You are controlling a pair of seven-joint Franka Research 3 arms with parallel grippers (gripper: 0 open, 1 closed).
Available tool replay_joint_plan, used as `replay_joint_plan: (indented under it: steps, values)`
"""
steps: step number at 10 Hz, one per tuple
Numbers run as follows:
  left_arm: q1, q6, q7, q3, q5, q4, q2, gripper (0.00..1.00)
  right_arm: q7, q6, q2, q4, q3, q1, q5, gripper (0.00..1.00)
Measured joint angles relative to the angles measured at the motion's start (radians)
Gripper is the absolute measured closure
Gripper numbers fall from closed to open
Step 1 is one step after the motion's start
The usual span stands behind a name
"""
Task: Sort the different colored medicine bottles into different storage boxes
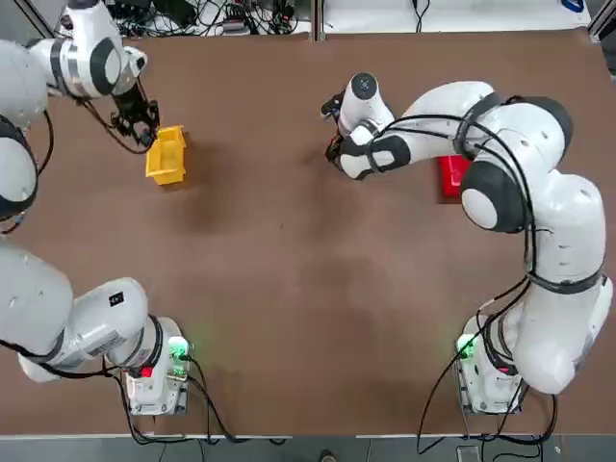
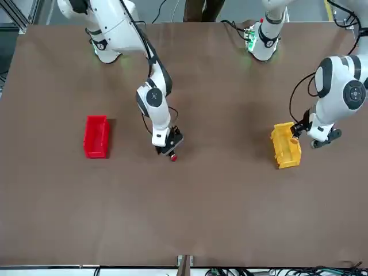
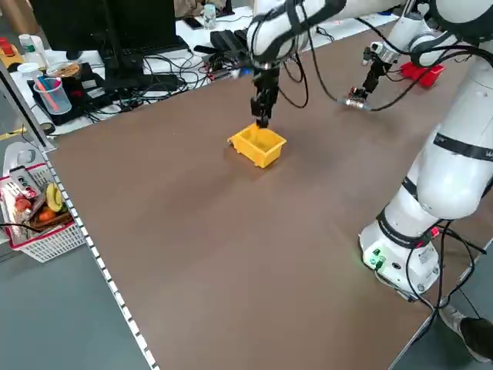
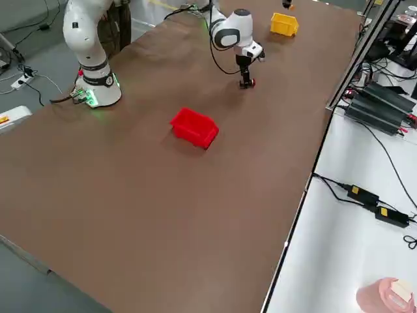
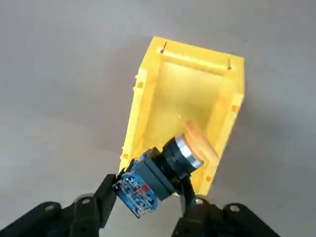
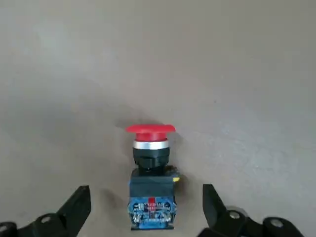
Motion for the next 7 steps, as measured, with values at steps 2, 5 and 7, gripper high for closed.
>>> replay_joint_plan:
  steps: [2,5,7]
  values:
    - [0.001,0.044,-0.011,-0.004,-0.005,-0.012,0.024,0.43,0.009,0.027,0.003,0.0,-0.008,0.001,0.0,0.15]
    - [0.0,0.111,-0.013,-0.006,-0.009,-0.012,0.056,0.43,0.043,0.034,0.003,0.0,-0.014,0.001,0.001,0.5]
    - [0.0,0.141,-0.012,-0.006,-0.009,-0.01,0.092,0.42,0.048,0.035,0.003,0.0,-0.014,0.001,0.001,0.59]
